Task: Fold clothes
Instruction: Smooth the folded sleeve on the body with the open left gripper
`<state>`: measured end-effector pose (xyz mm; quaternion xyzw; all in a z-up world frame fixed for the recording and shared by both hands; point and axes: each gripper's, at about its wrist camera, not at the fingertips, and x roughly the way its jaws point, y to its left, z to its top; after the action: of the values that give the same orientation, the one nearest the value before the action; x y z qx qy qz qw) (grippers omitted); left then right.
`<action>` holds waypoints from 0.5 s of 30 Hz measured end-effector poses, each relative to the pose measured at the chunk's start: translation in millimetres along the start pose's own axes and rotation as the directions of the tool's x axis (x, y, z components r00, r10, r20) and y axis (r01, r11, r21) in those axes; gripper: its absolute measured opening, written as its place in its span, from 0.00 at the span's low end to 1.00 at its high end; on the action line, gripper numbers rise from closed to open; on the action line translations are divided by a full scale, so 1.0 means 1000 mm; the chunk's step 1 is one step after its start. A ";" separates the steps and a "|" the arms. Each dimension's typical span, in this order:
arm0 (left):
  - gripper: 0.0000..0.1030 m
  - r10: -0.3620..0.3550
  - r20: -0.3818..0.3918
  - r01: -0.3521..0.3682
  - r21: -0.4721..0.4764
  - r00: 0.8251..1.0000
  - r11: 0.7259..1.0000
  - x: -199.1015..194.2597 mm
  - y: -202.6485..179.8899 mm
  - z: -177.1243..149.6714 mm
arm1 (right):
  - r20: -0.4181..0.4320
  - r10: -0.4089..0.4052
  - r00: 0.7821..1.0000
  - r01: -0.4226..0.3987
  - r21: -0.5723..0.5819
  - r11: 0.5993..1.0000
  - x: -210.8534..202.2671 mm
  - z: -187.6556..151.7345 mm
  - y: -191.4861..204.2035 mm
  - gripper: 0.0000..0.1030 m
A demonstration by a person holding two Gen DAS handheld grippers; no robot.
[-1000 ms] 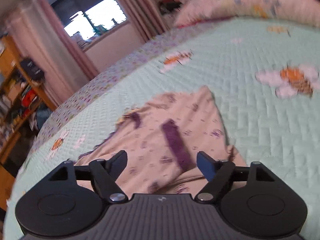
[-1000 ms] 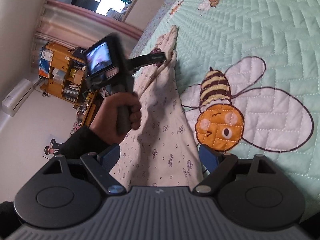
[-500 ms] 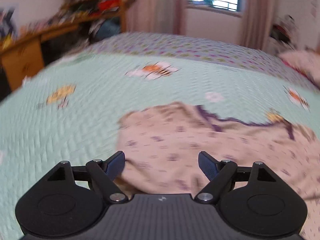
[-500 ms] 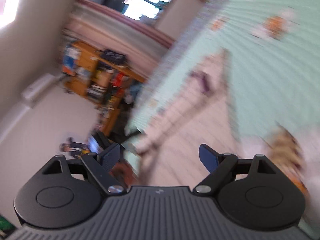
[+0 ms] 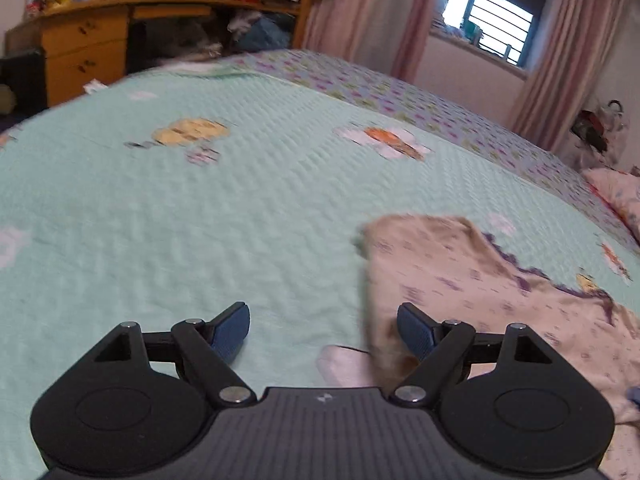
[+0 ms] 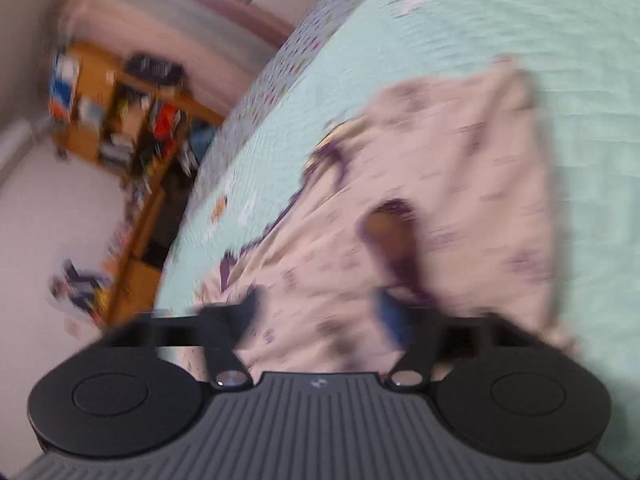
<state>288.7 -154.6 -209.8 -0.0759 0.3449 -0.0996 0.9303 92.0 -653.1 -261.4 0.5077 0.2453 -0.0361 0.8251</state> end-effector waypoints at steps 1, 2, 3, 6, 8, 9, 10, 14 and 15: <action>0.80 -0.002 0.015 0.002 -0.023 1.000 1.000 -0.005 0.006 0.003 | 0.056 -0.013 0.998 0.013 -0.001 1.000 -0.016 0.000 -0.002 0.53; 0.80 -0.032 0.026 0.033 -0.042 0.999 0.999 -0.010 0.005 0.004 | 0.122 -0.039 0.992 0.041 -0.012 0.999 -0.033 -0.002 0.001 0.63; 0.80 -0.075 0.035 0.076 -0.058 0.997 0.995 -0.014 0.001 0.004 | 0.171 -0.040 0.984 0.046 -0.028 0.999 -0.044 -0.005 0.007 0.80; 0.80 -0.201 0.065 0.207 -0.103 0.977 0.973 -0.026 -0.009 0.004 | 0.190 0.065 0.980 -0.050 -0.085 0.995 -0.052 -0.012 0.028 0.84; 0.81 -0.274 0.042 0.276 -0.060 0.961 0.959 -0.022 -0.031 0.000 | 0.149 0.101 0.984 -0.086 -0.106 0.991 -0.035 -0.013 0.042 0.84; 0.81 -0.308 0.024 0.309 -0.032 0.951 0.951 -0.019 -0.043 -0.003 | 0.125 0.105 0.987 -0.091 -0.114 0.989 -0.025 -0.014 0.046 0.84; 0.82 -0.291 -0.011 0.291 -0.010 0.957 0.957 -0.010 -0.049 -0.005 | 0.099 0.096 0.990 -0.085 -0.114 0.990 -0.014 -0.015 0.045 0.84; 0.66 -0.193 -0.108 0.193 -0.012 0.975 0.981 0.015 -0.038 -0.013 | 0.046 -0.036 0.998 0.041 -0.104 0.994 -0.001 -0.016 0.017 0.58; 0.67 -0.200 -0.107 0.196 -0.046 0.974 0.980 0.014 -0.027 -0.014 | 0.052 -0.026 0.998 0.031 -0.099 0.995 -0.013 -0.017 0.012 0.58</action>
<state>286.0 -184.9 -223.2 -0.1207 0.3885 -0.1896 0.8936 78.4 -635.3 -252.3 0.4615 0.2330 -0.0482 0.8546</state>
